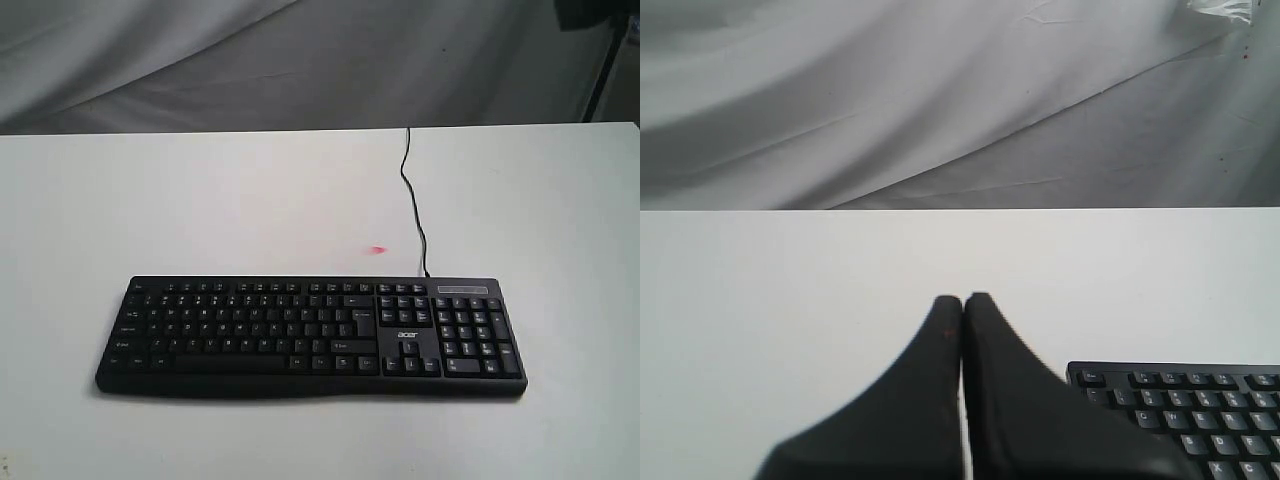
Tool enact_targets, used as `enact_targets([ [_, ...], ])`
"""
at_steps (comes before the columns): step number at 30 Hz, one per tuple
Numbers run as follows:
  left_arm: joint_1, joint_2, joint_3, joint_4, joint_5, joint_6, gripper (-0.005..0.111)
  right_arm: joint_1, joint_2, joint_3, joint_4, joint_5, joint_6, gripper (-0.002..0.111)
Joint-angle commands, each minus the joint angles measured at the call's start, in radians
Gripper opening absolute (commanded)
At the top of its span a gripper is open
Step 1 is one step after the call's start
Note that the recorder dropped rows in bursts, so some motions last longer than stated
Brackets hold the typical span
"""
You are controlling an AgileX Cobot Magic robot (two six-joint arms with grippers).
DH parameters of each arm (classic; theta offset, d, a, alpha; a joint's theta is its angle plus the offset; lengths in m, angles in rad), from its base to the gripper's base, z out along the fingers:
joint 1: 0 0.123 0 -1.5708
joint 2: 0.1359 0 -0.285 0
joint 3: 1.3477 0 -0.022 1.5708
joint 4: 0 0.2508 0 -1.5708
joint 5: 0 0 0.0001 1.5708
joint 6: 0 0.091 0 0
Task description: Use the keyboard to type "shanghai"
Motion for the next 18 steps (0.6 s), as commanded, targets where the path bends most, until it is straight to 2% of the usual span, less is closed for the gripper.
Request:
enact_targets([
  [1, -0.004, 0.003, 0.001, -0.004, -0.003, -0.001, 0.001, -0.006, 0.116, -0.006, 0.068, 0.008, -0.147, 0.000],
  [9, -0.004, 0.003, 0.001, -0.004, -0.003, -0.001, 0.001, 0.000, 0.331, -0.006, 0.310, 0.023, -0.481, 0.000],
  [18, -0.004, 0.003, 0.001, -0.004, -0.003, -0.001, 0.001, 0.071, 0.502, -0.006, 0.385, 0.017, -0.679, 0.000],
])
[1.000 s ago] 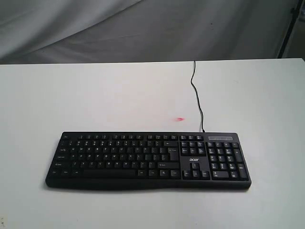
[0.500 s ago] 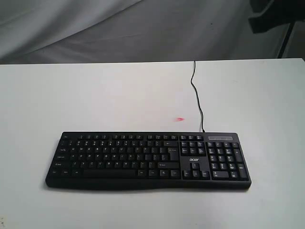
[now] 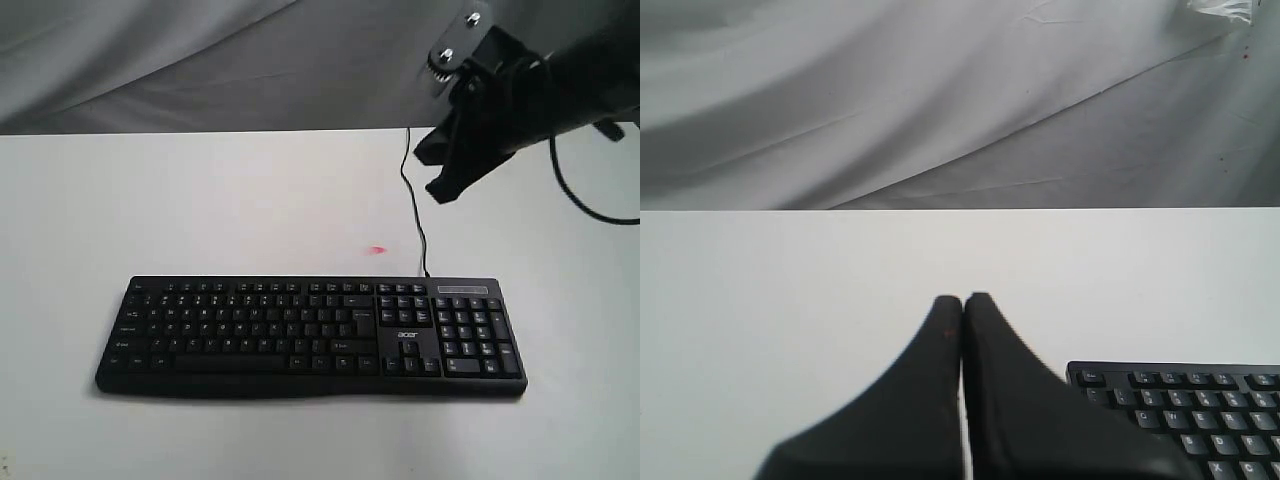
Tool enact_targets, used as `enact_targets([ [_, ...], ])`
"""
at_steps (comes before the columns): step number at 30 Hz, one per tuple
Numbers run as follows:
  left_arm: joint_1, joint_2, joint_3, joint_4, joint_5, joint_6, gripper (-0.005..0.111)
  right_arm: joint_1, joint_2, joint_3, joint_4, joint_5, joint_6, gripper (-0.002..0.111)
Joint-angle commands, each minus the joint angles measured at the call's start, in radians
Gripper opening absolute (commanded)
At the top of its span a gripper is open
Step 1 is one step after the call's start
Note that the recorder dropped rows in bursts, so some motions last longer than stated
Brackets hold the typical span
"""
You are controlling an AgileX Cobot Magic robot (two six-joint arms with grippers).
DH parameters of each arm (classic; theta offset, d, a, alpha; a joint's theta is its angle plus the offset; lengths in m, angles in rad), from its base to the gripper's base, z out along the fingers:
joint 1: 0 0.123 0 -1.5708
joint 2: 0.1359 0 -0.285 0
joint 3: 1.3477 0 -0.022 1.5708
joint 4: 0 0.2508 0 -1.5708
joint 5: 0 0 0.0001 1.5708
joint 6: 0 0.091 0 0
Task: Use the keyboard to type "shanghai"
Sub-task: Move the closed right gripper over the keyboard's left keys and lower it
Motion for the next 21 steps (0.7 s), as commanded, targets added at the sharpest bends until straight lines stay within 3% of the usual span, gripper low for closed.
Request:
enact_targets([
  [1, -0.004, 0.003, 0.001, -0.004, -0.003, -0.001, 0.001, 0.041, 0.062, -0.005, 0.042, 0.007, -0.077, 0.000],
  [11, -0.004, 0.003, 0.001, -0.004, -0.003, -0.001, 0.001, 0.086, 0.161, -0.005, 0.325, 0.130, -0.326, 0.000],
  [21, -0.004, 0.003, 0.001, -0.004, -0.003, -0.001, 0.001, 0.095, 0.182, -0.005, 0.458, 0.221, -0.464, 0.000],
])
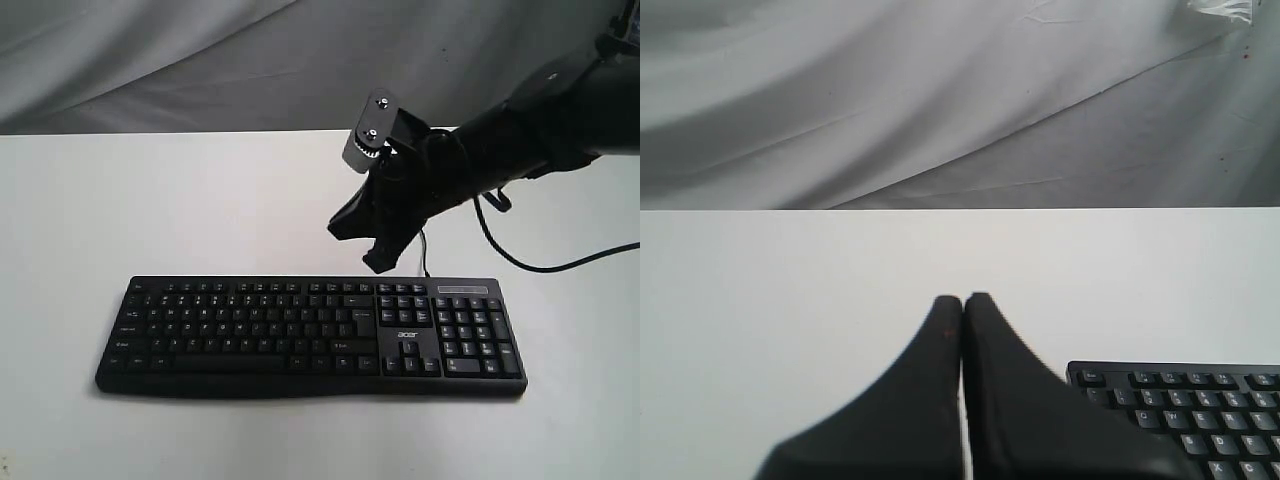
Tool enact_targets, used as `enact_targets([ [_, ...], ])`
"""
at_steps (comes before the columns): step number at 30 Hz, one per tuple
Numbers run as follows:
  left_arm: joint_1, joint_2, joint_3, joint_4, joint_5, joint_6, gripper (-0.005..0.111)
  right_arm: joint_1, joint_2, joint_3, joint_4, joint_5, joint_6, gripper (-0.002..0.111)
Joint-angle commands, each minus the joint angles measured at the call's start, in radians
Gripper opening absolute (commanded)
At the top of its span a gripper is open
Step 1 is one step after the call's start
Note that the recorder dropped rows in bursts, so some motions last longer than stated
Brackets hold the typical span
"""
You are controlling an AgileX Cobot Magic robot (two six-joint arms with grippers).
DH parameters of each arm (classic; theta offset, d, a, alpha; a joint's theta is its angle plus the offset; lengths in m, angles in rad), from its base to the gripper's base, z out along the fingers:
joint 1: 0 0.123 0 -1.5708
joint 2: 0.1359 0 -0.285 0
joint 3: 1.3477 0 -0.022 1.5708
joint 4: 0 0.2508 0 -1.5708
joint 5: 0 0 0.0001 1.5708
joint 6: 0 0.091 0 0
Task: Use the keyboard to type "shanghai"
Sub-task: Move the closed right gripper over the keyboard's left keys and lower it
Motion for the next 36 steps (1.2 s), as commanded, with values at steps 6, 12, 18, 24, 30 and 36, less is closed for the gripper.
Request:
enact_targets([
  [6, -0.004, 0.003, 0.001, -0.004, -0.003, -0.001, 0.001, 0.121, 0.041, -0.005, 0.079, 0.008, -0.104, 0.000],
  [12, -0.004, 0.003, 0.001, -0.004, -0.003, -0.001, 0.001, 0.280, 0.098, -0.006, 0.085, -0.149, -0.112, 0.000],
  [18, -0.004, 0.003, 0.001, -0.004, -0.003, -0.001, 0.001, 0.370, 0.186, -0.159, 0.212, -0.117, -0.108, 0.000],
  [24, -0.004, 0.003, 0.001, -0.004, -0.003, -0.001, 0.001, 0.410, 0.309, -0.339, 0.206, -0.084, -0.036, 0.000],
  [30, -0.004, 0.003, 0.001, -0.004, -0.003, -0.001, 0.001, 0.430, 0.390, -0.446, 0.144, -0.083, 0.032, 0.000],
  [36, -0.004, 0.003, 0.001, -0.004, -0.003, -0.001, 0.001, 0.430, 0.415, -0.460, 0.055, -0.085, 0.095, 0.000],
])
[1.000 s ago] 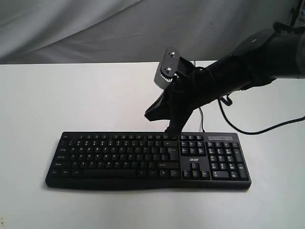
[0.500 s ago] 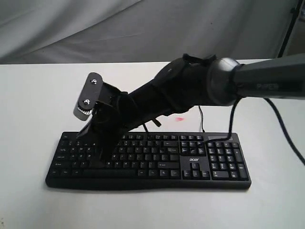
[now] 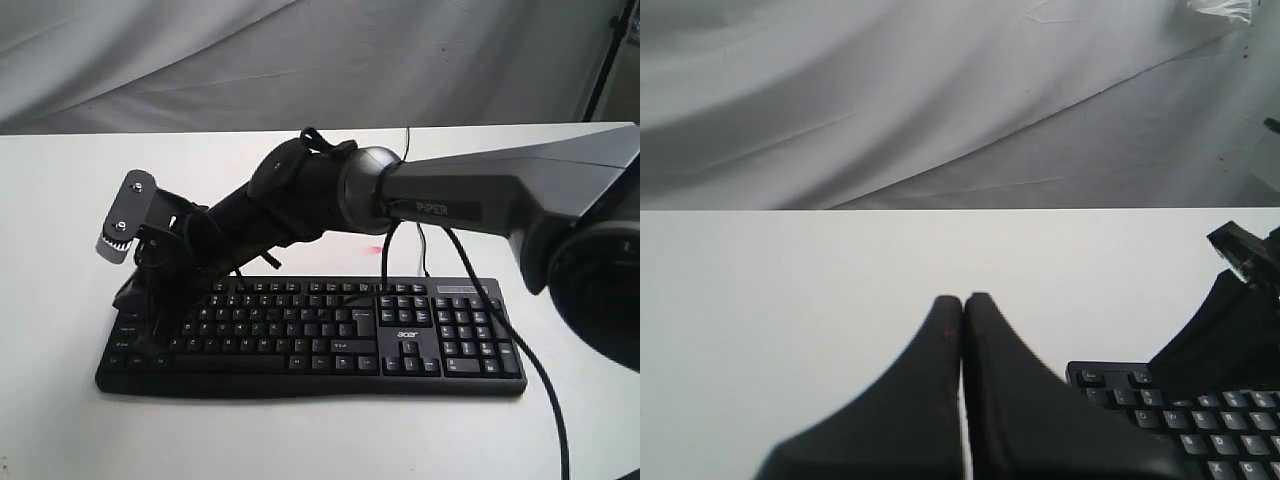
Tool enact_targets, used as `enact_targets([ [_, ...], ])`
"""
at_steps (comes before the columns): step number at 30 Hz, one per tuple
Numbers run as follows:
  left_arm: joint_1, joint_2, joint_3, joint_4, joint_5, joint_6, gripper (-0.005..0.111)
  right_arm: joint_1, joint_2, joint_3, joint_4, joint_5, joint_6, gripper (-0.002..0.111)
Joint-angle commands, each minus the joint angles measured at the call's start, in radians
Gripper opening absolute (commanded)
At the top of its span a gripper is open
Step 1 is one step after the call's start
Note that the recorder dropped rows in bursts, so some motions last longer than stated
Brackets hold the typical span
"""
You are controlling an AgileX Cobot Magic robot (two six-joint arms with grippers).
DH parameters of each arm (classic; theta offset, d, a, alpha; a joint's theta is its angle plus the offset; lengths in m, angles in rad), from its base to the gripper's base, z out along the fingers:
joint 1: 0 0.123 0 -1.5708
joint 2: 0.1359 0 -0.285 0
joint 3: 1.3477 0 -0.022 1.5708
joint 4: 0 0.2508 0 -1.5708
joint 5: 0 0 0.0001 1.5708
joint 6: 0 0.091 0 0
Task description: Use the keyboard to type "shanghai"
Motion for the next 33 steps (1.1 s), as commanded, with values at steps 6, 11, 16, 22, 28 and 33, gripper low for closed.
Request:
enact_targets([
  [6, -0.004, 0.003, 0.001, -0.004, -0.003, -0.001, 0.001, 0.002, 0.007, -0.009, -0.134, -0.015, 0.085, 0.000],
  [11, -0.004, 0.003, 0.001, -0.004, -0.003, -0.001, 0.001, 0.002, 0.011, -0.009, -0.140, -0.030, 0.092, 0.000],
  [16, -0.004, 0.003, 0.001, -0.004, -0.003, -0.001, 0.001, 0.002, 0.011, -0.009, -0.183, -0.036, 0.114, 0.000],
  [22, -0.004, 0.003, 0.001, -0.004, -0.003, -0.001, 0.001, 0.002, 0.014, -0.009, -0.208, -0.032, 0.122, 0.000],
  [28, -0.004, 0.003, 0.001, -0.004, -0.003, -0.001, 0.001, 0.002, 0.026, -0.009, -0.208, -0.033, 0.122, 0.000],
  [33, -0.004, 0.003, 0.001, -0.004, -0.003, -0.001, 0.001, 0.002, 0.026, -0.009, -0.217, -0.032, 0.118, 0.000],
])
